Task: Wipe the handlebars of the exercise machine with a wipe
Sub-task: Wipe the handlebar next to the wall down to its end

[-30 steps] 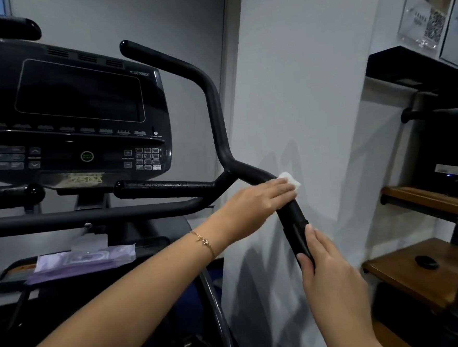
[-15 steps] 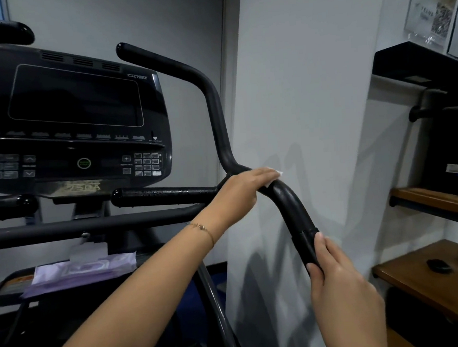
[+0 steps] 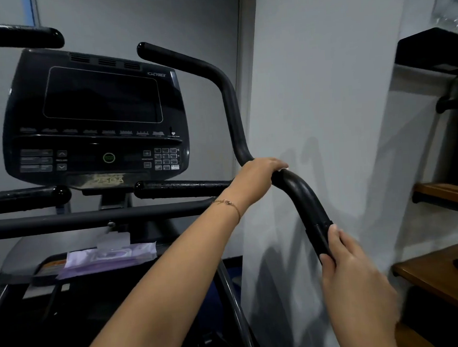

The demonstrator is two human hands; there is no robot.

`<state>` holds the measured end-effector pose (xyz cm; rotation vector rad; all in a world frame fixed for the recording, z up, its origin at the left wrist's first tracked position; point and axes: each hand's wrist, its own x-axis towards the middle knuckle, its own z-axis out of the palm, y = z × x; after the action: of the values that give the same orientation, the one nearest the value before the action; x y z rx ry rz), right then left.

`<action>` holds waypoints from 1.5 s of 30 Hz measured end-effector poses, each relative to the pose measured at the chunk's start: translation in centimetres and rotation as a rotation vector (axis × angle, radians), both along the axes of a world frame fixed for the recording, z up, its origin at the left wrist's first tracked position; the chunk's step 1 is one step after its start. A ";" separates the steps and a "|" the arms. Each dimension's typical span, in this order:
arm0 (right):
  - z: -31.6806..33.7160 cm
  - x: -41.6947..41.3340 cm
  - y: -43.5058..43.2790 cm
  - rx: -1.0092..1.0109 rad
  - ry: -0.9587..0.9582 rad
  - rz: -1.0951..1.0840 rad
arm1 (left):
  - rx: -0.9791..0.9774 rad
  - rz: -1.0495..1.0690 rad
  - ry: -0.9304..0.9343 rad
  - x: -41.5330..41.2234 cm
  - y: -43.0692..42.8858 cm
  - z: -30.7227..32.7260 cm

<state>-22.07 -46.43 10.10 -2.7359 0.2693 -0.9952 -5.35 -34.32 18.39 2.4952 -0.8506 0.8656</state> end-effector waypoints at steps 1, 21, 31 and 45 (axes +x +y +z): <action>0.0 0.0 0.1 -0.003 0.009 -0.006 | 0.013 0.035 0.007 -0.2 -0.2 0.2; -0.9 0.1 -1.7 0.073 -0.020 0.117 | 0.301 0.067 -0.142 -10.1 -4.1 -2.4; -0.2 0.4 -3.5 0.166 -0.028 0.270 | 0.247 0.141 -0.060 -12.4 -5.3 -3.1; 2.4 -2.1 -3.6 0.873 0.048 1.036 | -0.877 -0.097 0.479 -19.8 -0.7 -4.1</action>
<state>-24.12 -49.99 12.46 -1.6828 -0.5415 -0.3539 -25.17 -35.01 14.32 1.7392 -0.3102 0.4241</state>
